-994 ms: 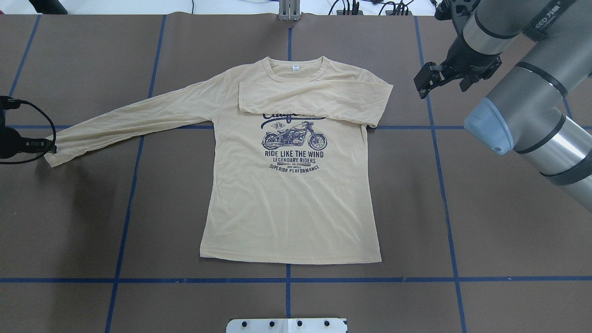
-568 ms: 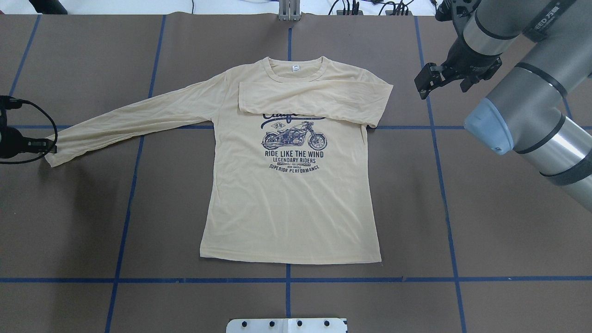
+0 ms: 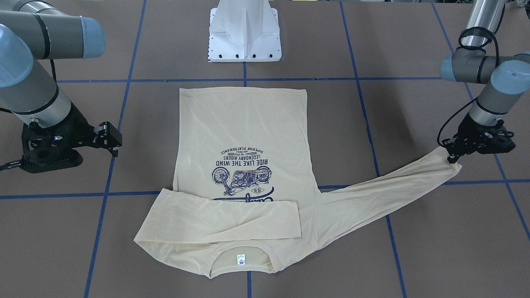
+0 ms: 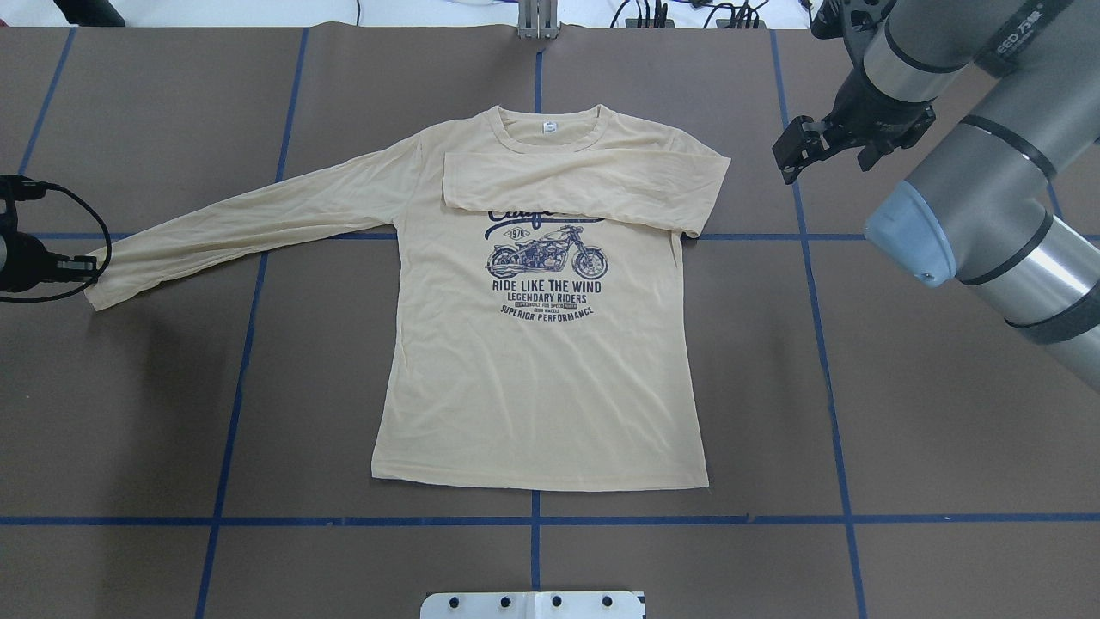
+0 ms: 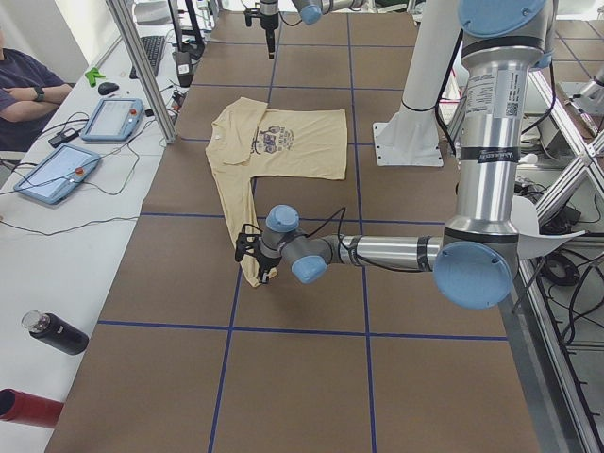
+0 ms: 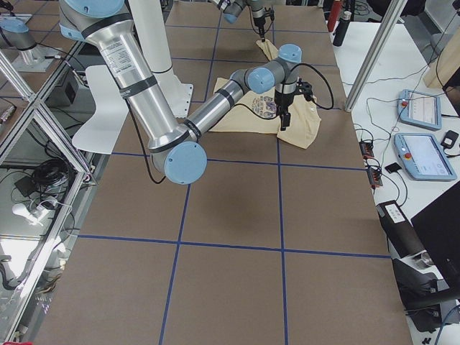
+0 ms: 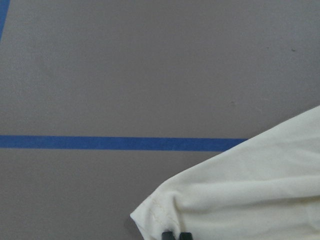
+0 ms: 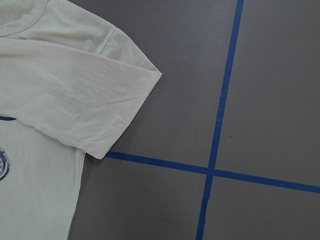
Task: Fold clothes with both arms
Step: 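Move the left gripper to the other sleeve cuff and grasp it, then fold the held sleeve across the shirt toward the opposite shoulder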
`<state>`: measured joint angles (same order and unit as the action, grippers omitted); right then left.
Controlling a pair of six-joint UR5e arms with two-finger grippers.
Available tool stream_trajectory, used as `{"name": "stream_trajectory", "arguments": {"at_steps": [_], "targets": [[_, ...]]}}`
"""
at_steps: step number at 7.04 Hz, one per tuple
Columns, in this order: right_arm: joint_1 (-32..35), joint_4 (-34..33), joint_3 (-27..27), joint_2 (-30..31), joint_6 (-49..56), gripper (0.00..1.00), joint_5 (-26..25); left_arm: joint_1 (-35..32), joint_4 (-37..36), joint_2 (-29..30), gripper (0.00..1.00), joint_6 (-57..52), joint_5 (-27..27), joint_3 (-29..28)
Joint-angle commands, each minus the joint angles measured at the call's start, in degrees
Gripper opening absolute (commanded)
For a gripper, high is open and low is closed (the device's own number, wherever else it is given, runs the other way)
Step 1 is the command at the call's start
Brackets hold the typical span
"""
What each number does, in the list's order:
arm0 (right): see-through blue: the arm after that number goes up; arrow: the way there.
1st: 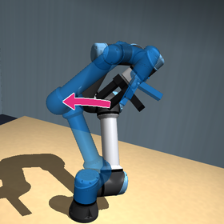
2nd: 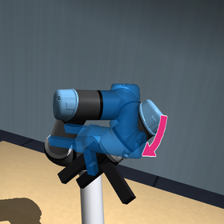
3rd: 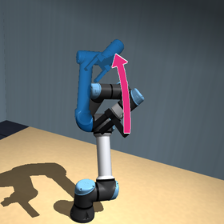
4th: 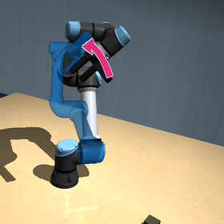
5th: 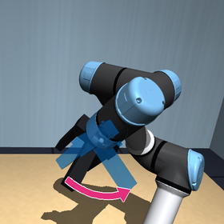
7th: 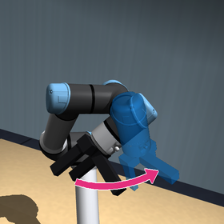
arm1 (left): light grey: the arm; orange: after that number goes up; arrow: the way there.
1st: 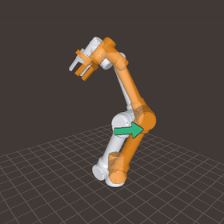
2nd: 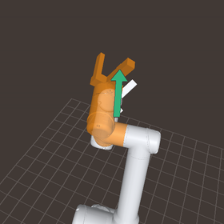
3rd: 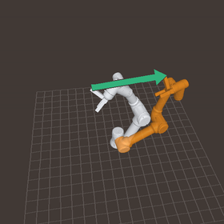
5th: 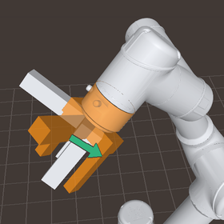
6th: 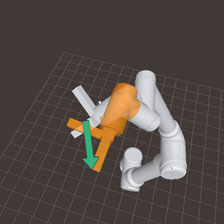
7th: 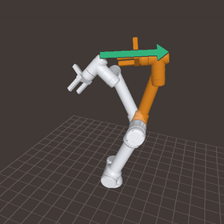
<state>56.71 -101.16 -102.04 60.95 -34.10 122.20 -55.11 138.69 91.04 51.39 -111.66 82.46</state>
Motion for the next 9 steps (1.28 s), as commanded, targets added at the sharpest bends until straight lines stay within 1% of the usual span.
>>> {"name": "stream_trajectory", "arguments": {"at_steps": [1,2,3,4,5,6,7,8,9], "targets": [[0.06,0.00,0.08,0.13,0.00,1.00,0.06,-0.09,-0.09,-0.16,0.00,0.12,-0.65,1.55],[0.15,0.00,0.08,0.13,0.09,1.00,0.06,-0.17,0.00,-0.51,0.00,0.29,-3.53,2.69],[0.32,0.09,-0.09,0.65,0.09,1.00,0.58,-0.26,-0.18,-0.77,0.00,0.55,-6.52,5.92],[1.54,0.09,-0.70,1.79,0.09,1.00,2.67,-0.70,-0.18,-0.95,0.00,2.47,-8.81,8.65],[2.43,0.09,-2.27,3.80,0.44,1.00,3.83,-0.70,-0.09,0.10,0.00,8.14,-9.79,11.12],[2.87,0.09,-3.51,5.47,0.44,1.00,4.19,-0.79,-0.26,2.37,0.00,12.29,-10.15,13.05],[3.40,0.09,-4.48,7.41,0.53,1.00,4.71,-0.79,-0.26,5.44,0.00,16.68,-12.59,13.51],[4.01,0.09,-6.23,10.56,0.70,1.00,4.89,-1.14,-1.66,9.82,0.00,20.82,-14.87,13.60],[4.54,0.09,-7.72,13.90,2.18,1.00,4.81,-2.01,-6.46,16.30,0.00,24.77,-18.99,13.69]]}}
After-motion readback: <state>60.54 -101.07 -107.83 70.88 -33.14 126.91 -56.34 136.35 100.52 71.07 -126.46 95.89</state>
